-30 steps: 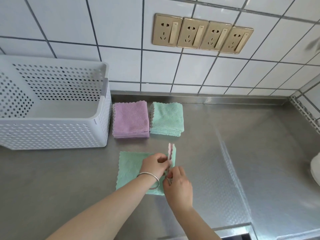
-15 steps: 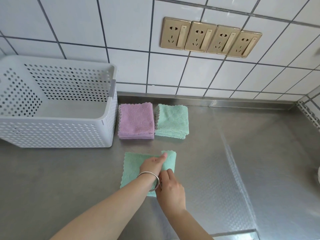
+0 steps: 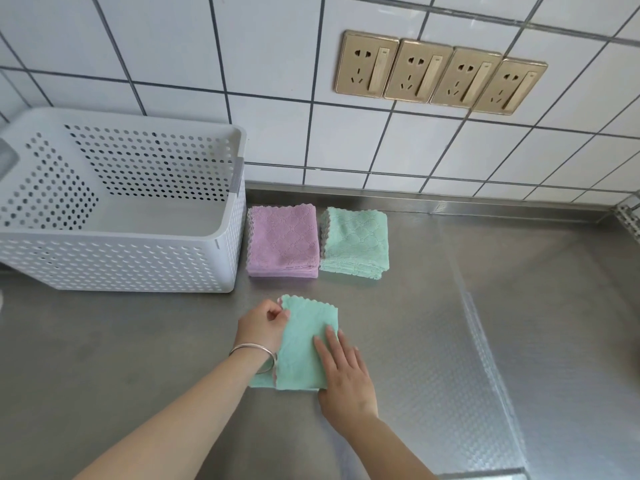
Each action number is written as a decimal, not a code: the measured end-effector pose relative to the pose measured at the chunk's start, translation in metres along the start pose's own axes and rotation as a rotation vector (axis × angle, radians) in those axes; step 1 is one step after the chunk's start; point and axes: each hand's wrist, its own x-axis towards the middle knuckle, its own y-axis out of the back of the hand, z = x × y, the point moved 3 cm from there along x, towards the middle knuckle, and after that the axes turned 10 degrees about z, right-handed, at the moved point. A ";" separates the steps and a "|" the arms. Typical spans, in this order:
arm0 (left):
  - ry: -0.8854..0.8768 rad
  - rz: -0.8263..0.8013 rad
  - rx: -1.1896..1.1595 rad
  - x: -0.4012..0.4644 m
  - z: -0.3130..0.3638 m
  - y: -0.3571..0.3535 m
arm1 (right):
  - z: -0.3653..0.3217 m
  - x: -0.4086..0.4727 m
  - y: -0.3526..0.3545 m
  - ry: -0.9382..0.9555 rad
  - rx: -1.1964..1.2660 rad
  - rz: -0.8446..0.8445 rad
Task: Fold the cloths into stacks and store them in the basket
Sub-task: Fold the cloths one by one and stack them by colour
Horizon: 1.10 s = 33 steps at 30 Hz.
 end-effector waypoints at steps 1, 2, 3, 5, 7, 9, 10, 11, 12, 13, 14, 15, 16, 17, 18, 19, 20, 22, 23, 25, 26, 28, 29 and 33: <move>0.016 -0.001 0.005 0.003 -0.005 0.003 | -0.001 0.001 -0.004 0.006 -0.004 -0.027; 0.036 -0.001 0.005 0.005 -0.010 0.006 | -0.002 0.001 -0.007 0.014 0.000 -0.045; 0.059 0.001 0.002 0.007 -0.015 0.008 | -0.003 0.002 -0.010 0.021 0.007 -0.055; 0.099 0.011 -0.015 0.010 -0.023 0.013 | -0.007 0.004 -0.013 0.035 0.014 -0.070; 0.124 0.025 -0.029 0.012 -0.028 0.015 | -0.011 0.005 -0.013 0.049 0.003 -0.071; 0.141 0.035 -0.029 0.015 -0.033 0.015 | -0.014 0.006 -0.013 0.058 -0.009 -0.082; 0.143 0.041 -0.019 0.016 -0.034 0.016 | -0.015 0.006 -0.014 0.063 -0.013 -0.083; 0.143 0.048 -0.009 0.018 -0.034 0.016 | -0.016 0.006 -0.014 0.070 -0.012 -0.086; 0.142 0.055 0.000 0.019 -0.035 0.016 | -0.017 0.006 -0.015 0.078 -0.011 -0.089; 0.139 0.061 0.011 0.020 -0.034 0.017 | -0.018 0.006 -0.015 0.083 -0.008 -0.099; 0.136 0.063 0.025 0.022 -0.034 0.018 | -0.019 0.006 -0.016 0.090 -0.007 -0.103; 0.133 0.063 0.040 0.024 -0.034 0.019 | -0.020 0.005 -0.016 0.096 -0.010 -0.108; 0.132 0.062 0.055 0.026 -0.033 0.020 | -0.020 0.005 -0.016 0.105 -0.014 -0.106; 0.128 0.061 0.074 0.028 -0.033 0.021 | -0.021 0.004 -0.016 0.112 -0.020 -0.108; 0.121 0.063 0.091 0.029 -0.034 0.023 | -0.022 0.004 -0.015 0.120 -0.024 -0.105; 0.111 0.070 0.107 0.031 -0.034 0.024 | -0.023 0.004 -0.015 0.124 -0.027 -0.107; 0.103 0.074 0.121 0.032 -0.036 0.024 | -0.024 0.004 -0.015 0.128 -0.022 -0.115; 0.093 0.070 0.151 0.032 -0.039 0.024 | -0.026 0.005 -0.015 0.129 -0.008 -0.137; 0.089 0.062 0.165 0.031 -0.041 0.023 | -0.027 0.005 -0.015 0.126 -0.005 -0.141; 0.080 0.058 0.168 0.028 -0.047 0.020 | -0.026 0.005 -0.016 0.112 0.016 -0.153; 0.078 0.067 0.154 0.028 -0.049 0.019 | -0.025 0.004 -0.018 0.102 0.034 -0.127; 0.078 0.082 0.118 0.026 -0.053 0.018 | -0.025 0.004 -0.014 0.046 0.116 -0.115; 0.077 0.087 0.101 0.026 -0.053 0.018 | -0.023 0.005 -0.010 0.004 0.162 -0.125; 0.075 0.113 0.088 0.025 -0.054 0.017 | -0.015 0.007 -0.009 -0.034 0.312 -0.162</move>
